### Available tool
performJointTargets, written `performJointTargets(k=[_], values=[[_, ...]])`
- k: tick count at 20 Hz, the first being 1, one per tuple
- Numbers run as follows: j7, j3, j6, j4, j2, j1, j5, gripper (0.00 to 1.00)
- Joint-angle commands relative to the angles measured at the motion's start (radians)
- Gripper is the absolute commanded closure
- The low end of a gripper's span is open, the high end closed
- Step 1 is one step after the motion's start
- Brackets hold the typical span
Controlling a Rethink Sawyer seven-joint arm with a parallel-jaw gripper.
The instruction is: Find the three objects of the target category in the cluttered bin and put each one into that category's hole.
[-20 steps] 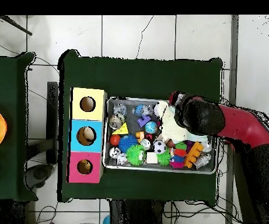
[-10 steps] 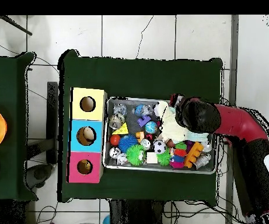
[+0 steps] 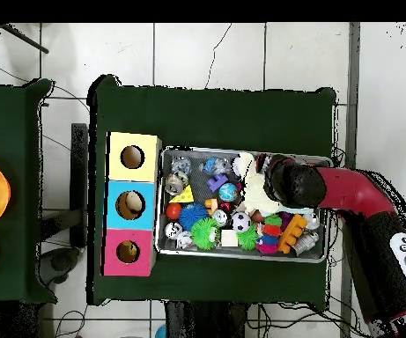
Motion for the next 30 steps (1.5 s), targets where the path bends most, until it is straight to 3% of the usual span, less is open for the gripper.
performJointTargets(k=[1, 10, 18, 19, 22, 30], values=[[-0.132, 0.026, -0.089, 0.108, 0.045, -0.001, -0.115, 0.00], [-0.024, -0.038, -0.184, 0.166, 0.043, 0.025, -0.179, 0.00], [0.023, -0.102, -0.291, 0.115, 0.131, 0.066, -0.235, 0.00], [0.023, -0.108, -0.307, 0.116, 0.132, 0.069, -0.233, 1.00], [0.037, -0.103, -0.319, 0.131, 0.128, 0.065, -0.220, 1.00], [0.156, -0.175, -0.335, 0.226, 0.060, 0.170, -0.143, 1.00]])
